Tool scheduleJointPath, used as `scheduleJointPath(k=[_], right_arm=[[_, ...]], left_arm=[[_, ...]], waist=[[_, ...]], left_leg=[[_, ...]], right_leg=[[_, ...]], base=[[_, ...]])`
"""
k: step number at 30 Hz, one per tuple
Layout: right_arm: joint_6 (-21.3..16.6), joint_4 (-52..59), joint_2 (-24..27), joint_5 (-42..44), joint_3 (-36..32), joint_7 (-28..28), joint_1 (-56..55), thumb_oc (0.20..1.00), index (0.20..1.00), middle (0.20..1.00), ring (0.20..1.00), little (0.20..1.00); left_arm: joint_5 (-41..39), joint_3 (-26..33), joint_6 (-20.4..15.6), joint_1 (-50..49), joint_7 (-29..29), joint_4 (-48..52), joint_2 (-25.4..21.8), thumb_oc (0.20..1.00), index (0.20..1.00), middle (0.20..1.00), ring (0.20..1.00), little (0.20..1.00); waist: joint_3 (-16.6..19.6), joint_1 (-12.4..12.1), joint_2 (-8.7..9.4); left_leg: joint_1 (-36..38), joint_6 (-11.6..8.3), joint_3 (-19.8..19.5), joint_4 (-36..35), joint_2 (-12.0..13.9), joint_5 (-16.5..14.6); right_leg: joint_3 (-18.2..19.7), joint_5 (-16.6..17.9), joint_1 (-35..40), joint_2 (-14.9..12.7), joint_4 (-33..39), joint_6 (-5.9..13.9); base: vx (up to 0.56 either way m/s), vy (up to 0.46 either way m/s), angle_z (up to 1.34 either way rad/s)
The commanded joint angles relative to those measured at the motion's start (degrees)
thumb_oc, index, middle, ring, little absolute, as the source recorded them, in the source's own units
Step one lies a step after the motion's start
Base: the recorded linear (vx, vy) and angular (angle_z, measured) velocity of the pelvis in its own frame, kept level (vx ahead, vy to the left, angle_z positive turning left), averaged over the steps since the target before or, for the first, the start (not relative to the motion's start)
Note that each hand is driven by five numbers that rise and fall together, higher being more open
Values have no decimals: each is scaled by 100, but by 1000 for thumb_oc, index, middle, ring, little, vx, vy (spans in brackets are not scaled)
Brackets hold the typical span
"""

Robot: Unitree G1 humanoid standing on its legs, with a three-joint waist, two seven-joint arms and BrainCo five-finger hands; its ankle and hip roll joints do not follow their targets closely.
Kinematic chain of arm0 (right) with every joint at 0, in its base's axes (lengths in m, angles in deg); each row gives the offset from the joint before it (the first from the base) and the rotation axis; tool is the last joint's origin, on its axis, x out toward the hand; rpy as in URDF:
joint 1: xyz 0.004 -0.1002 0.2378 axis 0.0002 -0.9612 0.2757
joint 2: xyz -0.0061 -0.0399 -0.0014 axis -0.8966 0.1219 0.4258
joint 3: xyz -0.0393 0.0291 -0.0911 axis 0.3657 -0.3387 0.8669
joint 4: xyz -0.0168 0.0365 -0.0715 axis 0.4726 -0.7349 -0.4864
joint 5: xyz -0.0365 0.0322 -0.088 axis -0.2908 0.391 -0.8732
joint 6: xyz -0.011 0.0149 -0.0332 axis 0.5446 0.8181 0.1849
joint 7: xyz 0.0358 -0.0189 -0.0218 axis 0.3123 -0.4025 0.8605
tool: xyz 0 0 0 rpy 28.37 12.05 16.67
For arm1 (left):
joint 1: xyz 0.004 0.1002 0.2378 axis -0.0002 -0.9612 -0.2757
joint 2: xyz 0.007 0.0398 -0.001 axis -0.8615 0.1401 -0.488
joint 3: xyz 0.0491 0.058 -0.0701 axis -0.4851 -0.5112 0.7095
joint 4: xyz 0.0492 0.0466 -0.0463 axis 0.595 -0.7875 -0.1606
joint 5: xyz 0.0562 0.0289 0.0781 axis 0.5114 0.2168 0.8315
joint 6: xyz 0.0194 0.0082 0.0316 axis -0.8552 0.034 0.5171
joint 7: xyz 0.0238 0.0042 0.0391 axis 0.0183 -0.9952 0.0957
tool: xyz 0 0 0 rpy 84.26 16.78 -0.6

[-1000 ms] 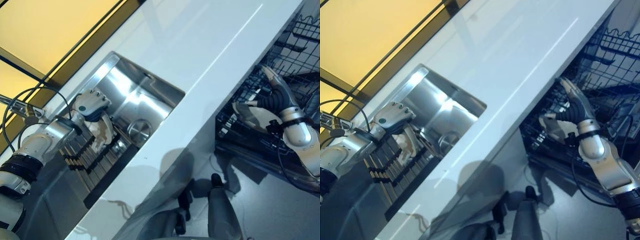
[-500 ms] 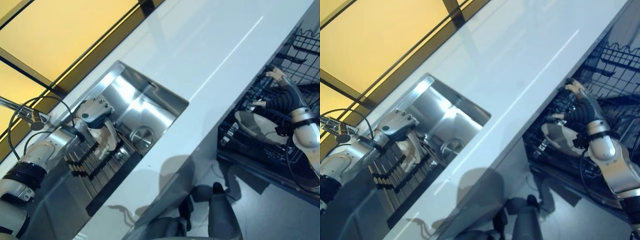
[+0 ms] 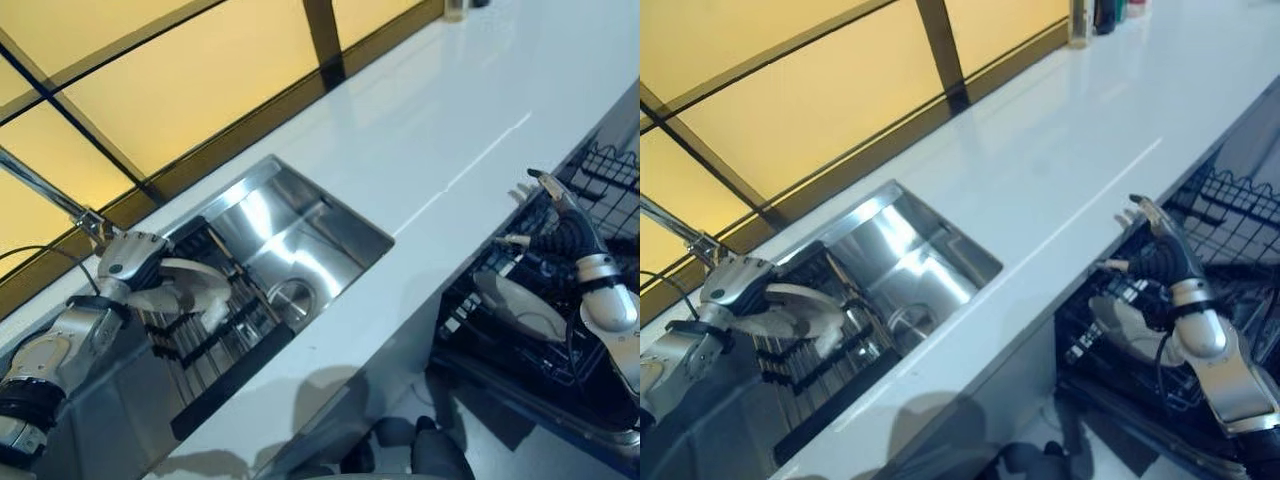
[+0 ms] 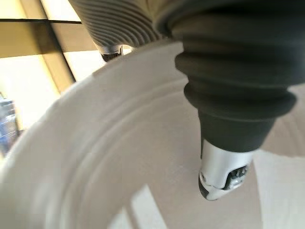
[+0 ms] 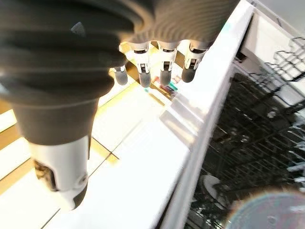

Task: Pick up plates and place into dishwasher.

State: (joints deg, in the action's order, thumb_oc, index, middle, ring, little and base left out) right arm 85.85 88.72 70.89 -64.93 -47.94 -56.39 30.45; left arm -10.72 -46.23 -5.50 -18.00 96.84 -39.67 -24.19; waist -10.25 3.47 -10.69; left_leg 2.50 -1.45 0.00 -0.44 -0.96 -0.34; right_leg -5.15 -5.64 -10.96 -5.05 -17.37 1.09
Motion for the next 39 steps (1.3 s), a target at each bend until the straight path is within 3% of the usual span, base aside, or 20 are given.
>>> scheduleJointPath(k=[1,6,16,24,31,35,39], right_arm=[[-362,420,-210,-122,-53,-339,116,1000,1000,1000,1000,1000],[-445,462,-293,-99,53,-595,147,1000,1000,1000,1000,1000],[-541,740,-421,-229,176,-873,530,1000,1000,1000,1000,1000],[-562,918,-812,-439,669,-648,1190,1000,1000,1000,1000,1000],[-465,1035,-1103,-597,995,-363,1535,1000,1000,1000,1000,1000],[-436,1058,-1160,-672,1169,-242,1643,1000,1000,1000,1000,1000],[-365,1032,-1075,-611,1288,-242,1793,1000,1000,1000,1000,1000]], left_arm=[[-483,453,116,-276,-134,47,-723,200,200,200,200,200],[-1223,870,38,-492,-178,119,-722,200,200,200,200,200],[-2329,1665,-260,-558,-329,580,-148,200,200,200,200,200],[-3440,1829,-583,-394,-638,1496,858,200,200,200,200,200],[-4322,1841,-482,-361,-1183,2364,1568,200,200,200,200,200],[-4119,1767,-516,-382,-1292,2607,1686,200,200,200,200,200],[-3807,1643,-497,-336,-1311,2672,1507,200,200,200,200,200]], waist=[[418,-191,543],[546,-335,633],[759,-624,773],[857,-871,922],[892,-1038,1044],[882,-1091,1067],[890,-1117,1068]], left_leg=[[11,132,-14,343,-292,-642],[89,108,-98,176,-206,-571],[173,5,-316,-243,-42,-303],[199,-22,-437,-232,-12,-290],[237,-37,-480,-210,13,-307],[254,-43,-501,-228,19,-296],[279,-52,-514,-277,22,-268]], right_leg=[[87,225,1212,-160,1585,584],[-27,238,1324,-70,1695,566],[-307,219,1503,52,1847,497],[-493,167,1649,121,1905,399],[-625,127,1753,154,1921,341],[-673,129,1790,163,1941,331],[-691,136,1826,173,1967,327]], base=[[-74,-116,18],[-82,-103,7],[-70,-84,10],[-34,-55,9],[-24,-43,9],[-13,-14,2],[0,0,0]])
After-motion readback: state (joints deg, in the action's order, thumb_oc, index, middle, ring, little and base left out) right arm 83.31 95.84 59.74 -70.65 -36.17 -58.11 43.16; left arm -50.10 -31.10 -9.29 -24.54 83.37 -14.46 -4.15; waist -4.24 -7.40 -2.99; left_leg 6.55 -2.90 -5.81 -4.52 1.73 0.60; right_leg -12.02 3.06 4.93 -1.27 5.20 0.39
